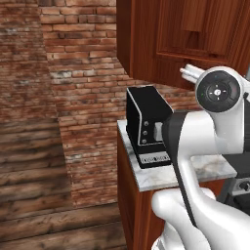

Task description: Close all open cabinet doors.

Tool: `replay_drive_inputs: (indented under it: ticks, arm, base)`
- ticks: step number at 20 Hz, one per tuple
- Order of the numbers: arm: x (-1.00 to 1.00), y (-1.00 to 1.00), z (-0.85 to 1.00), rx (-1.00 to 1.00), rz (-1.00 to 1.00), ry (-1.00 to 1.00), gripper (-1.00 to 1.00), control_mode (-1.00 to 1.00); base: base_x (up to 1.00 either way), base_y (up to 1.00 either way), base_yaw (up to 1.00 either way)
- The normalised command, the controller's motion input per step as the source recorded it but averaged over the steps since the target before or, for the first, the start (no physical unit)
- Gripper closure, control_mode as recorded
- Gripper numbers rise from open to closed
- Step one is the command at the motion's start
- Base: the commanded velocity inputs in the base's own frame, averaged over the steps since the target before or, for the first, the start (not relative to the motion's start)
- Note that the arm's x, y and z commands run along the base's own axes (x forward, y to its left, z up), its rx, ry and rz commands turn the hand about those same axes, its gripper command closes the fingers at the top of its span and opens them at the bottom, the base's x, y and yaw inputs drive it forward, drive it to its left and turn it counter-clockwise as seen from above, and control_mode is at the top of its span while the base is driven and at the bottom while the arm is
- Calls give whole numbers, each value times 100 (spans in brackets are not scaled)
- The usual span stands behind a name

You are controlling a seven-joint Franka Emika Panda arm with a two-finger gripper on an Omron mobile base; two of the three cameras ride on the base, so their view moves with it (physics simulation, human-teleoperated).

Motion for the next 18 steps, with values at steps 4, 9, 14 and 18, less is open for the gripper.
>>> replay_drive_inputs:
  ticks: [4, 9, 14, 18]
  arm:
    - [40, 0, 0, 0, -1, 0, -100, -100]
    - [52, 0, 0, 0, -1, 0, -100, -100]
    - [45, -17, -3, 0, -4, 0, -100, -100]
    - [22, -24, -3, 0, -7, 0, -100, -100]
  base:
    - [0, 0, 0]
    - [0, 0, 0]
    - [0, 0, 0]
    - [0, 0, 0]
